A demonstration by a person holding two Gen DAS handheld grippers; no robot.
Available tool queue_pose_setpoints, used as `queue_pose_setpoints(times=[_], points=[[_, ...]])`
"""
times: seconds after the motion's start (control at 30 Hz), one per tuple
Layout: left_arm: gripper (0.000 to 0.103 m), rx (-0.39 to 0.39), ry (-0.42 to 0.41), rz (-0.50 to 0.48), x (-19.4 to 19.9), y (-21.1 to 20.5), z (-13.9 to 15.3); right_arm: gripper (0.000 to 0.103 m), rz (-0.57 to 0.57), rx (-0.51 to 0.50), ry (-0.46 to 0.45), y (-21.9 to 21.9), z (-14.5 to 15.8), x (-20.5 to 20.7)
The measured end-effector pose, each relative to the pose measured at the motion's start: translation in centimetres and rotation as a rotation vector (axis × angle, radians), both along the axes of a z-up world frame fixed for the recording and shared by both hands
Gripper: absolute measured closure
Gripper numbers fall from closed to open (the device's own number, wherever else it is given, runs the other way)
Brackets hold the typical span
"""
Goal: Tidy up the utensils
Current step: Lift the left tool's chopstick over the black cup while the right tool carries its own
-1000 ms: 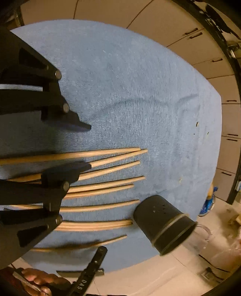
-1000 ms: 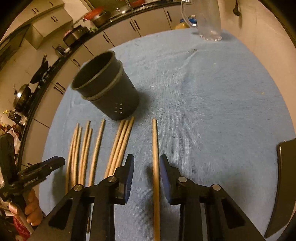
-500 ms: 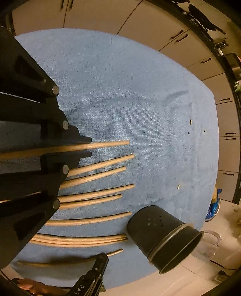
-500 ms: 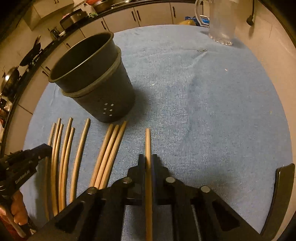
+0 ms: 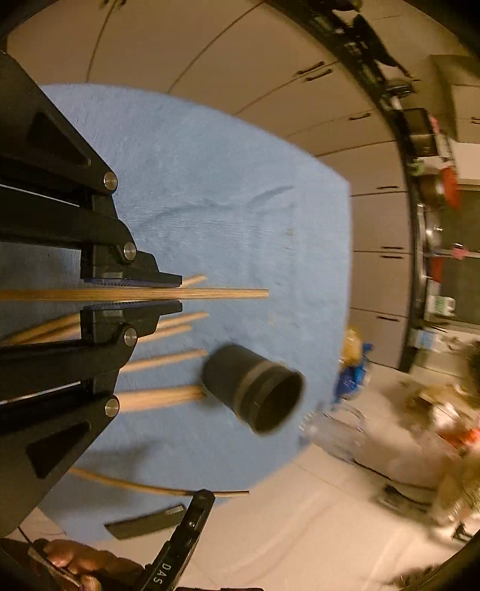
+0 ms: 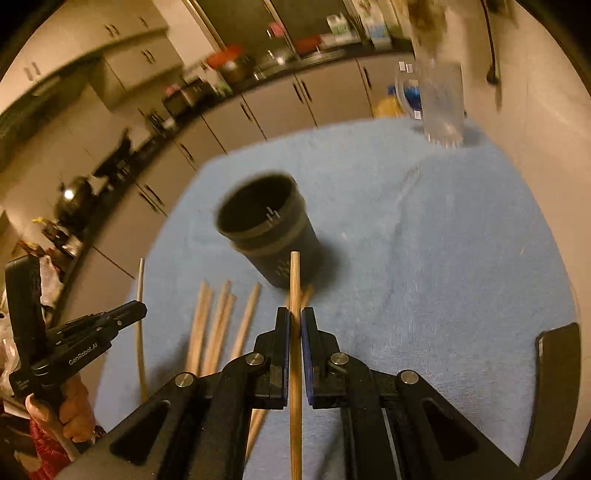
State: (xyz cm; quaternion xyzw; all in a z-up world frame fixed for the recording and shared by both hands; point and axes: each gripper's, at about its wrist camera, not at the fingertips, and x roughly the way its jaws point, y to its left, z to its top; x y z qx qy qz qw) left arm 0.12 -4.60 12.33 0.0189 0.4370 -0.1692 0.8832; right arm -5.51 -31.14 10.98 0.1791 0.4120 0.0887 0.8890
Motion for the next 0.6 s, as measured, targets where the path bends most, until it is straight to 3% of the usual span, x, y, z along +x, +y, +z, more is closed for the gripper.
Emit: queue_pose_setpoints(times=[0.27,0.6], points=[[0.097,-0.045,-0.118,-0.018,-2.5,0.0,6.0,0.096,-0.004,0.024,-0.183,0.3,5.1,-3.0],[0.097,-0.071,-0.218,-0.035,-2.7,-1.4,12.4,0.096,-0.027,0.048,-0.302,-1.2,9.7,-3.9]])
